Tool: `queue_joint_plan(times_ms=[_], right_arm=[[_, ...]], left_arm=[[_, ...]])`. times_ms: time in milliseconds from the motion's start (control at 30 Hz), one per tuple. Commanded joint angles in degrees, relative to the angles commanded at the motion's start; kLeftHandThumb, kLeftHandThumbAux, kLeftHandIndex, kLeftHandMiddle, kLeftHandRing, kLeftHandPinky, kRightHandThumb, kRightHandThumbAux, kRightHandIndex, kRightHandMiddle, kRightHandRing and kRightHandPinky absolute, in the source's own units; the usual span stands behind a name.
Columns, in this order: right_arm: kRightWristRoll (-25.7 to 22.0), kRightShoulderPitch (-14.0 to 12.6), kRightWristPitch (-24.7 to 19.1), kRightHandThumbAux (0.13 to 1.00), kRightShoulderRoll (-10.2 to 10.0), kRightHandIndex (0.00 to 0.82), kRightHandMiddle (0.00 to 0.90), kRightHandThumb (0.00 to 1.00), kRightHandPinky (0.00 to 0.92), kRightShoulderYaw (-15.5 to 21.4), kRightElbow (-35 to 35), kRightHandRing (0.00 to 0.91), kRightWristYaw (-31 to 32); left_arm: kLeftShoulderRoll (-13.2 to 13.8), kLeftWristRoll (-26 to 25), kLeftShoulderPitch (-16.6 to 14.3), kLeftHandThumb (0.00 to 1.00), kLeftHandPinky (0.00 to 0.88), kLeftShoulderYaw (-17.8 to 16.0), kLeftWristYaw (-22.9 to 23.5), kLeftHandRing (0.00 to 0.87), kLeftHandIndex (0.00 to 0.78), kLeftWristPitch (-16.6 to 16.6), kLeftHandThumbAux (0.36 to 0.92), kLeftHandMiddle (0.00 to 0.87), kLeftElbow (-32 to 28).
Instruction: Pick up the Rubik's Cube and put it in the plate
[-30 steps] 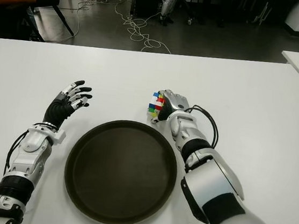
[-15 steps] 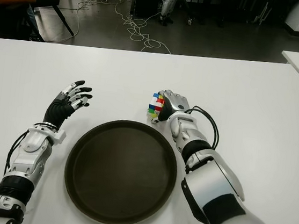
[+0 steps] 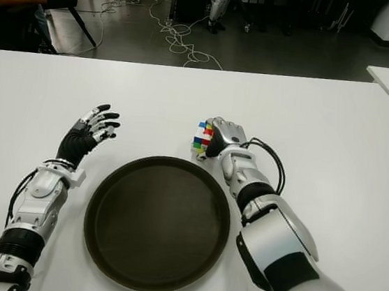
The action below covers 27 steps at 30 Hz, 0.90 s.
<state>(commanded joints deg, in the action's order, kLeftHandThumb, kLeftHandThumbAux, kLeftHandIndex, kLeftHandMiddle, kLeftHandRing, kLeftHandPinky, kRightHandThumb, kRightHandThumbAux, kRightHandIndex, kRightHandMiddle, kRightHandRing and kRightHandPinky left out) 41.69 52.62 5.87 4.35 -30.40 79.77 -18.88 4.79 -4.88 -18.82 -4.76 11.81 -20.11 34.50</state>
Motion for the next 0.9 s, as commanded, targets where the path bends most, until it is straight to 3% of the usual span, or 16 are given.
queue_joint_plan(times_ms=[167, 333, 500, 533, 633, 733, 900], right_arm=[[0.33, 0.10, -0.13, 0.796, 0.02, 0.293, 0.264, 0.000, 0.257, -0.47, -0.01, 0.279, -0.36], [0.62, 0.13, 0.12, 0.861, 0.15, 0.415, 0.435, 0.000, 0.425, -1.08, -0.03, 0.480, -1.08], [1.40, 0.40, 0.25, 0.899, 0.36, 0.471, 0.542, 0.000, 0.494, -2.26, 0.03, 0.550, -1.09], [1.55, 0.44, 0.25, 0.842, 0.39, 0.453, 0.560, 0.242, 0.510, -2.44, 0.04, 0.561, -1.06], [1.69, 0.61, 0.16, 0.773, 0.34, 0.433, 0.584, 0.535, 0.532, -2.62, 0.05, 0.577, -0.78], [1.61, 0.77, 0.09, 0.749, 0.27, 0.427, 0.596, 0.633, 0.547, -2.71, 0.04, 0.587, -0.43], [1.52, 1.03, 0.24, 0.738, 0.21, 0.424, 0.604, 0.676, 0.563, -3.00, -0.01, 0.595, 0.51]], left_arm=[[0.03, -0.02, -0.04, 0.290, 0.281, 0.05, 0.11, 0.241, 0.138, 0.01, 0.663, 0.237, 0.09], [0.09, -0.05, -0.11, 0.284, 0.278, 0.08, 0.18, 0.240, 0.140, 0.03, 0.664, 0.231, 0.26], [0.05, -0.13, -0.03, 0.296, 0.283, 0.10, 0.17, 0.243, 0.140, 0.08, 0.675, 0.232, 0.09], [0.03, -0.12, 0.01, 0.297, 0.284, 0.11, 0.13, 0.243, 0.141, 0.15, 0.677, 0.235, -0.02], [-0.01, -0.05, 0.01, 0.296, 0.287, 0.13, 0.00, 0.246, 0.144, 0.13, 0.679, 0.241, -0.03], [-0.03, 0.02, -0.02, 0.293, 0.290, 0.13, -0.11, 0.248, 0.147, -0.03, 0.678, 0.246, 0.09], [-0.10, -0.03, 0.13, 0.280, 0.286, 0.15, -0.16, 0.244, 0.147, 0.04, 0.667, 0.242, -0.23]])
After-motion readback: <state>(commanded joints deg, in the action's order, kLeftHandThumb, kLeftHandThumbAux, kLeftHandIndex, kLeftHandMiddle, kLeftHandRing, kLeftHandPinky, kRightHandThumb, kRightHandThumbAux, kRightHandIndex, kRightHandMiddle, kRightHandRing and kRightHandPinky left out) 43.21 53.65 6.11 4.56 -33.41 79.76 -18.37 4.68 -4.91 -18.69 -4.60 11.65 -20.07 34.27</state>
